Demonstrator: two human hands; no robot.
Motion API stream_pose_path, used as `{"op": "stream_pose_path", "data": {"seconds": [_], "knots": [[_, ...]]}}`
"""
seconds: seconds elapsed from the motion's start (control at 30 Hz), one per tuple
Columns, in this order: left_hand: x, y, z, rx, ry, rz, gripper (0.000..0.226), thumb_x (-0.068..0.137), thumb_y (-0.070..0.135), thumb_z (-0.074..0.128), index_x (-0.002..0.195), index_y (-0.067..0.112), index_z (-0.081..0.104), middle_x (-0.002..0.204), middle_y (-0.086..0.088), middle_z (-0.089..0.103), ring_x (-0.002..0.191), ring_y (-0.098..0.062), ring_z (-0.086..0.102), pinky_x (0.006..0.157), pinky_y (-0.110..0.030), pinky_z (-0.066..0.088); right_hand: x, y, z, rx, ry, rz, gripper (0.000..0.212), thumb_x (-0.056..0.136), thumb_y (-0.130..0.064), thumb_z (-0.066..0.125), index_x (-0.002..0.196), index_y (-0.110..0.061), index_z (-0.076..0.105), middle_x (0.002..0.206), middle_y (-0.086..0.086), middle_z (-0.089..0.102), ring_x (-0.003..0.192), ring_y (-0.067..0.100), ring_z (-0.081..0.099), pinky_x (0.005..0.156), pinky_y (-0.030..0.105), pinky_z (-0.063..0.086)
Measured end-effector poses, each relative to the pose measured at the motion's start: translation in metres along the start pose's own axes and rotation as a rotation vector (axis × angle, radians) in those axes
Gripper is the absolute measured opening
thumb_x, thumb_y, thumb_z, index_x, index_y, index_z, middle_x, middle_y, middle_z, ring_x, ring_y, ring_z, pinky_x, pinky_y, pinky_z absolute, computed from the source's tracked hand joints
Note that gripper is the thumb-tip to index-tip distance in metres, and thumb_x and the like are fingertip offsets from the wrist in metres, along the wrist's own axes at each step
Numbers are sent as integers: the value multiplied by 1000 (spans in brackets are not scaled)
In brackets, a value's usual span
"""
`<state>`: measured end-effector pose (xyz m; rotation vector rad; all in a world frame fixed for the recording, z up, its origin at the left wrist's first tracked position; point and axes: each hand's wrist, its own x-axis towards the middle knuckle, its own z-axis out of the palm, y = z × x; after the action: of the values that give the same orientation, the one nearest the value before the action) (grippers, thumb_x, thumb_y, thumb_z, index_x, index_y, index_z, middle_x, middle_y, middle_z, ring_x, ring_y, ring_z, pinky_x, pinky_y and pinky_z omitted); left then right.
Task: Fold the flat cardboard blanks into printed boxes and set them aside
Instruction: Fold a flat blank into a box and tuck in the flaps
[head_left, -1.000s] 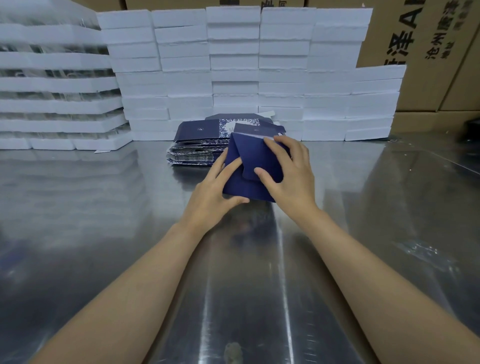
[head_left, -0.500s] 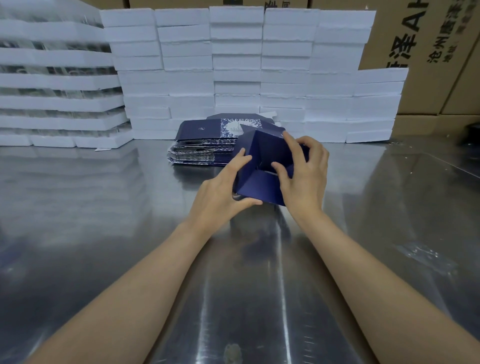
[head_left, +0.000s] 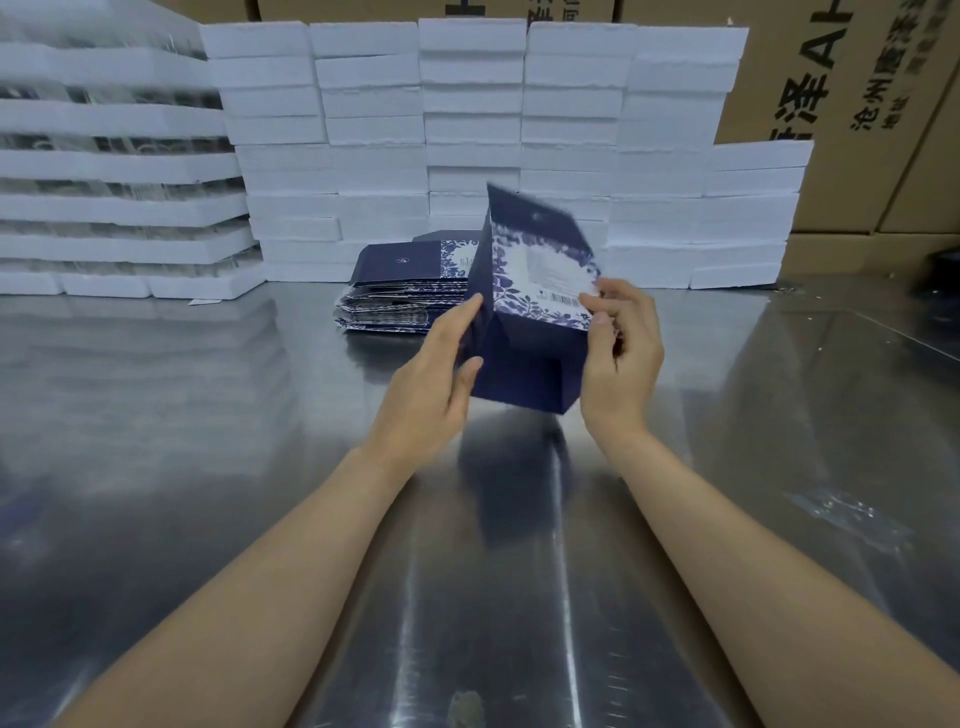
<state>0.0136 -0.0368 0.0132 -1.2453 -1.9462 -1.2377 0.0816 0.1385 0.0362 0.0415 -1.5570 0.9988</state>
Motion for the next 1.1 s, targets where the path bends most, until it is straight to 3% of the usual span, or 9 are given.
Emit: {"op": "stream_pose_path", "data": {"seconds": [0.1, 0.2, 0.3, 0.4, 0.5, 0.63, 0.8, 0.93, 1.1], "knots": [[3, 1, 2, -16, 96, 85, 74, 86, -8, 42, 150, 23, 21, 147, -2, 30, 137, -16, 38, 111, -30, 37, -2, -1, 4, 36, -73, -153, 48, 78, -1, 45, 124, -14, 51, 140, 7, 35, 130, 16, 40, 102, 39, 44], [1, -7, 3, 0, 100, -113, 88, 77, -14, 43, 150, 30, 22, 134, 5, 34, 120, 4, 43, 94, -14, 43, -11, 3, 8, 22, -337, 62, 91, 76, 11, 48, 147, -33, 15, 156, 0, 17, 140, 26, 31, 105, 51, 43], [0, -18, 0, -77, 27, -481, 66, 77, -19, 39, 135, 11, 46, 102, -2, 62, 99, -17, 60, 87, -30, 49, -14, 15, 7, -145, -559, 319, 102, 79, 12, 54, 152, -30, -3, 151, 1, 36, 131, 20, 46, 106, 37, 41], [2, -24, -1, -117, 211, -669, 39, 78, -18, 37, 101, 7, 57, 77, 2, 60, 78, -20, 60, 74, -24, 46, -12, 21, 6, -166, -360, 517, 84, 83, 5, 61, 151, -19, 18, 111, -13, 54, 96, -5, 58, 86, 18, 46], [5, -27, -3, -61, 184, -712, 39, 89, -3, 55, 126, 7, 48, 113, -7, 58, 106, -20, 55, 95, -26, 45, -7, 27, 3, -193, -190, 596, 46, 86, -2, 55, 130, -10, 43, 88, -12, 47, 75, 6, 53, 75, 28, 46], [3, -17, 0, -260, -95, -718, 94, 92, 35, 62, 154, 23, -8, 151, -3, 38, 135, -16, 42, 112, -34, 33, -6, 27, 4, -150, -285, 589, 32, 89, -5, 48, 119, -15, 55, 102, 4, 56, 92, 27, 59, 85, 34, 47], [6, -12, 0, -327, 197, -554, 39, 98, 26, 55, 134, 13, 45, 68, 3, 65, 56, -8, 59, 66, -23, 49, -5, 26, 4, 215, -157, 708, 55, 98, -5, 41, 147, -29, 32, 140, -4, 43, 112, 22, 60, 85, 23, 52], [7, -20, 0, -258, 241, -619, 61, 94, 20, 61, 146, 14, 30, 120, -1, 57, 101, 1, 56, 85, -9, 43, -3, 26, 3, 176, -87, 782, 42, 101, -18, 37, 142, -23, 39, 117, -2, 56, 87, 11, 63, 63, 15, 52], [8, -28, 3, -358, -84, -806, 92, 95, 46, 53, 153, 24, -14, 162, 8, 3, 145, -2, 10, 113, -23, 15, -8, 27, 6, 142, -393, 689, 34, 102, -29, 43, 136, -27, 46, 134, -4, 55, 123, 12, 52, 111, 36, 37]]}}
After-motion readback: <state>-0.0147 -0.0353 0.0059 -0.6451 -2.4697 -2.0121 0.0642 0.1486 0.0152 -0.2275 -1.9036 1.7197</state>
